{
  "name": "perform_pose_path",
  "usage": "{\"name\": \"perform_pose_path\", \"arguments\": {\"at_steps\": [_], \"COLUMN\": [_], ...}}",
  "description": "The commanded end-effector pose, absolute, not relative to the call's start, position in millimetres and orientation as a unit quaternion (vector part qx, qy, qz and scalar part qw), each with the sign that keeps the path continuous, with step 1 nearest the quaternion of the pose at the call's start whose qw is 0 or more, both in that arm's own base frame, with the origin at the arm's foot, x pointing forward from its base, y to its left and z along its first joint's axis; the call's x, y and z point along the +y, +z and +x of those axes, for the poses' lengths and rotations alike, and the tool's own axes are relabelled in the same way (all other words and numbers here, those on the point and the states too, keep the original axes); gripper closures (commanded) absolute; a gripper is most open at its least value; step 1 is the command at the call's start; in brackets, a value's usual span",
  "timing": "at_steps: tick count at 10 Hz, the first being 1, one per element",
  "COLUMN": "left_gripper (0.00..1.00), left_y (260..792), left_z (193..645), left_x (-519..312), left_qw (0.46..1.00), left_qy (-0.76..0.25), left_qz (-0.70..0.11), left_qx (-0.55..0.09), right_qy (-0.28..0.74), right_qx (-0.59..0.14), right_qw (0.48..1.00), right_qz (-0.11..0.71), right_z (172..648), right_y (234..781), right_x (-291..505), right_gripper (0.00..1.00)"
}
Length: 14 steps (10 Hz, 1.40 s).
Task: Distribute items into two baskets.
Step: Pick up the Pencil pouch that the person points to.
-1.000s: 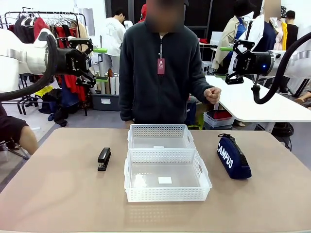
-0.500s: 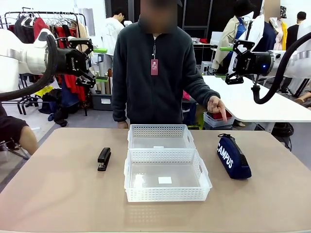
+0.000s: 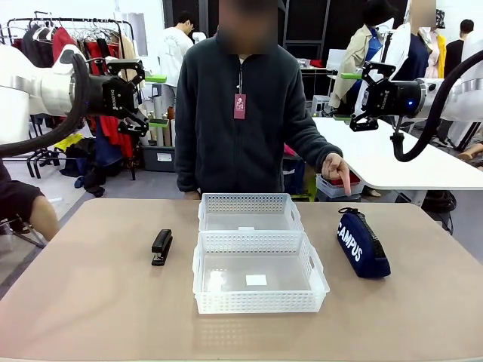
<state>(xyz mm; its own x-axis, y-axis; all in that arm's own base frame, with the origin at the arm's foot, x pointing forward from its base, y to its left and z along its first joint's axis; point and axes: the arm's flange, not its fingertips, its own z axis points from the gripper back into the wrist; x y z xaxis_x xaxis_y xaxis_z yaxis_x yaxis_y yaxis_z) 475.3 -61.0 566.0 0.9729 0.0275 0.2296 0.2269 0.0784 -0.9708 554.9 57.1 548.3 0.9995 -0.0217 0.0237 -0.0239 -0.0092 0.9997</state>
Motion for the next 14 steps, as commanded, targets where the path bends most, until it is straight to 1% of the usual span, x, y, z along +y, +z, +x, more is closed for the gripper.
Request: {"name": "perform_pose_path", "arguments": {"at_steps": [1,10,11,12,13,14], "left_gripper": [0.00,0.00,0.00,0.00,0.00,0.00], "left_y": [568,568,568,568,568,568], "left_z": [474,474,474,474,474,474], "left_x": [-60,-60,-60,-60,-60,-60], "left_qw": [0.729,0.729,0.729,0.729,0.729,0.729], "left_qy": [-0.067,-0.067,-0.067,-0.067,-0.067,-0.067], "left_qz": [-0.675,-0.675,-0.675,-0.675,-0.675,-0.675], "left_qx": [-0.097,-0.097,-0.097,-0.097,-0.097,-0.097], "right_qy": [0.002,0.001,0.036,0.028,0.007,-0.009], "right_qx": [-0.017,-0.016,0.022,-0.004,-0.003,-0.012], "right_qw": [0.704,0.704,0.728,0.769,0.808,0.847], "right_qz": [0.710,0.710,0.684,0.639,0.589,0.532], "right_z": [553,555,547,543,543,539], "right_y": [552,548,562,565,582,582], "right_x": [58,57,56,63,58,67], "right_gripper": [0.00,0.00,0.00,0.00,0.00,0.00]}}
